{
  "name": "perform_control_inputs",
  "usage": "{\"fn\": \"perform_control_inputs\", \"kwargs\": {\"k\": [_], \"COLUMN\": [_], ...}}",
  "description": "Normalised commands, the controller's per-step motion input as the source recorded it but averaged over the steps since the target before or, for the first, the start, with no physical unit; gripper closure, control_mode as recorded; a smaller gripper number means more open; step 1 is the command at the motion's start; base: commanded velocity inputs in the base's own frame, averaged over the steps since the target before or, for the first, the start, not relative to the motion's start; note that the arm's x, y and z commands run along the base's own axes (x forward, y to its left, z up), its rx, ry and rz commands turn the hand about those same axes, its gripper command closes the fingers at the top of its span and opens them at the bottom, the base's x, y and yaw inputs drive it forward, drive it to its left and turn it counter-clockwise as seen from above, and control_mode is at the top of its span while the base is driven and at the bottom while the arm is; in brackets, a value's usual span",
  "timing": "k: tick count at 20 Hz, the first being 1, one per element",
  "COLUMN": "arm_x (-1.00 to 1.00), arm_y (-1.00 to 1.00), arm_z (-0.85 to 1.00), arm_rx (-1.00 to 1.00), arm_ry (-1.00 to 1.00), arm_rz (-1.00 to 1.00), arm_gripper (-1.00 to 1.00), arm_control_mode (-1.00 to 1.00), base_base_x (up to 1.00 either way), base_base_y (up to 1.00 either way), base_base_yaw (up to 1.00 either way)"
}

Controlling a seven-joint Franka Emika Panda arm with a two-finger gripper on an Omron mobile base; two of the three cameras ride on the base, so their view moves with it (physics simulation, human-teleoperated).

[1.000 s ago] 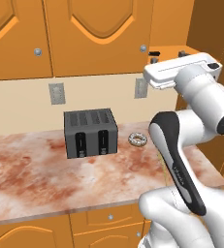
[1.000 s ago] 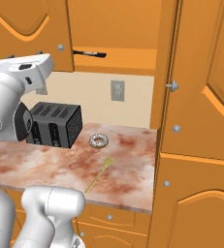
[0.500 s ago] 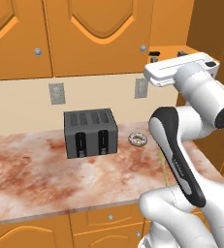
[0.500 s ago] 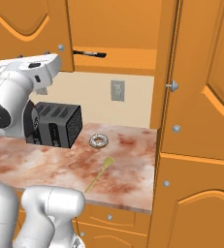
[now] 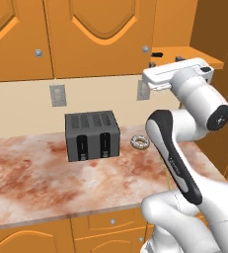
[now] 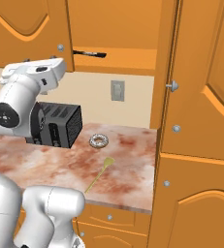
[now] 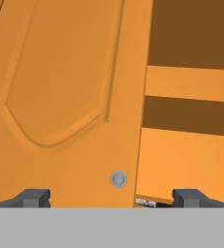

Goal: Pick the pan from the cabinet and place it on the stove. Then turn on the stove burner for the pan.

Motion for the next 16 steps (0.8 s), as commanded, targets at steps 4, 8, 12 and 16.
{"fn": "perform_control_inputs", "kwargs": {"k": [4,8,12,16], "arm_x": [0.29,0.23,0.23,0.23], "arm_y": [0.00,0.00,0.00,0.00], "arm_z": [0.00,0.00,0.00,0.00], "arm_rx": [0.00,0.00,0.00,0.00], "arm_ry": [0.00,0.01,0.01,0.00], "arm_rz": [-0.03,-0.02,-0.01,-0.01], "arm_gripper": [-1.00,-1.00,-1.00,-1.00], "arm_control_mode": [-1.00,-1.00,-1.00,-1.00], "base_base_x": [0.00,0.00,0.00,0.00], "base_base_y": [0.00,0.00,0.00,0.00], "base_base_yaw": [0.00,0.00,0.00,0.00]}}
